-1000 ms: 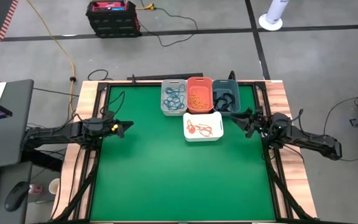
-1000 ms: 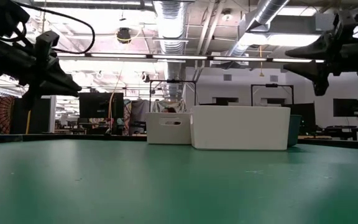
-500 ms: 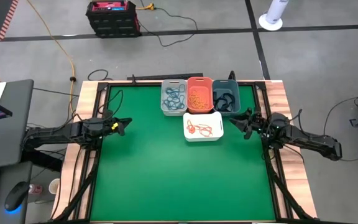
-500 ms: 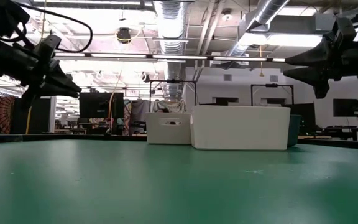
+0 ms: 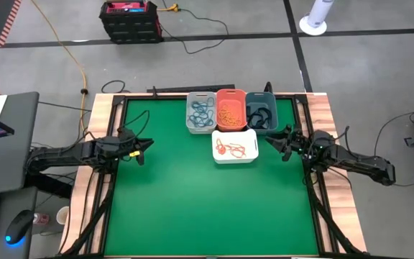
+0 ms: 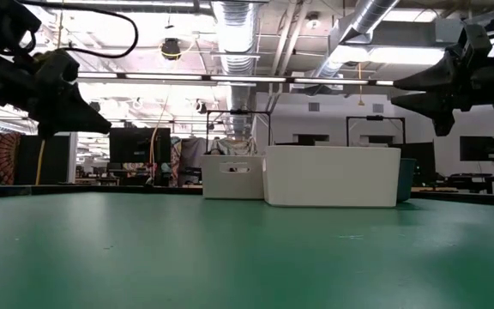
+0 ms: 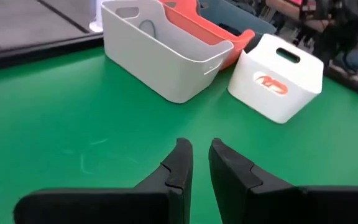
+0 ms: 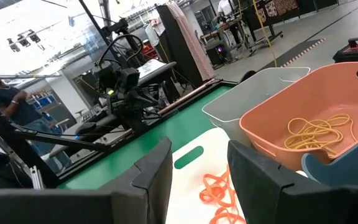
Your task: Sort rubber bands into baskets
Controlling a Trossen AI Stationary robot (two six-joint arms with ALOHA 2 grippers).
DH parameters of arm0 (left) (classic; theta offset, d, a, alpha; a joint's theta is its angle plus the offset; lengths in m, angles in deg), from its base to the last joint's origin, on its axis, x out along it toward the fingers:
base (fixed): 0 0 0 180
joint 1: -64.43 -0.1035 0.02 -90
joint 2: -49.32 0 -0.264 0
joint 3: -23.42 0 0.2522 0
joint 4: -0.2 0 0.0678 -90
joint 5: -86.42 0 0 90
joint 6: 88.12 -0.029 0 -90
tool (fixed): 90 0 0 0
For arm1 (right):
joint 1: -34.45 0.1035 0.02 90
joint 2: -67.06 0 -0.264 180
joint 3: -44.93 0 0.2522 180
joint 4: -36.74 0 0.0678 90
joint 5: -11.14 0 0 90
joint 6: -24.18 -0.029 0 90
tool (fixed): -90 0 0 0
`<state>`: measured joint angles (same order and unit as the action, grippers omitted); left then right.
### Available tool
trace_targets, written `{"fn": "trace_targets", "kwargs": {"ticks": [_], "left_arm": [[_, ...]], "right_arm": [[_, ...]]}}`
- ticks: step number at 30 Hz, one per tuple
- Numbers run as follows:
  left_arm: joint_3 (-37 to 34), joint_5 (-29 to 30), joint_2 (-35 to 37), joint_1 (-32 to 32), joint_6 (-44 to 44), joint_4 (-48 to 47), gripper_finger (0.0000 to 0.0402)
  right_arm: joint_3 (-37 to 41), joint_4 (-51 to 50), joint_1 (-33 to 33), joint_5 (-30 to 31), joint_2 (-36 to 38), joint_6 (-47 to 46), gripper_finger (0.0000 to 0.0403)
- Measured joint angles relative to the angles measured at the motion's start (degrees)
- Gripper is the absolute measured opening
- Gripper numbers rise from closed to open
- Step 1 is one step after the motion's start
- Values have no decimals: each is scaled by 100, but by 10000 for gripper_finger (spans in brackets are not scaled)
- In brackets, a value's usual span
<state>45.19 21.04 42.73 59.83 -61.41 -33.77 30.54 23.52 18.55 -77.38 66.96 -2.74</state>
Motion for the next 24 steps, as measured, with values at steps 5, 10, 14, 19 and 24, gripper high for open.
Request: {"fn": "trace_targets", "kwargs": {"ticks": [5, 10, 14, 19, 24], "left_arm": [[-2, -4, 0, 0, -245, 7, 45], [-2, -7, 0, 0, -216, 11, 45], [-2, -9, 0, 0, -209, 13, 45], [-4, -7, 0, 0, -207, 15, 45], [-4, -7, 0, 0, -215, 17, 45]], "right_arm": [[0, -7, 0, 0, 0, 0, 182], [0, -7, 0, 0, 0, -2, 182], [0, -9, 0, 0, 0, -2, 182], [0, -9, 0, 0, 0, -2, 182], [0, -9, 0, 0, 0, -2, 182]]}}
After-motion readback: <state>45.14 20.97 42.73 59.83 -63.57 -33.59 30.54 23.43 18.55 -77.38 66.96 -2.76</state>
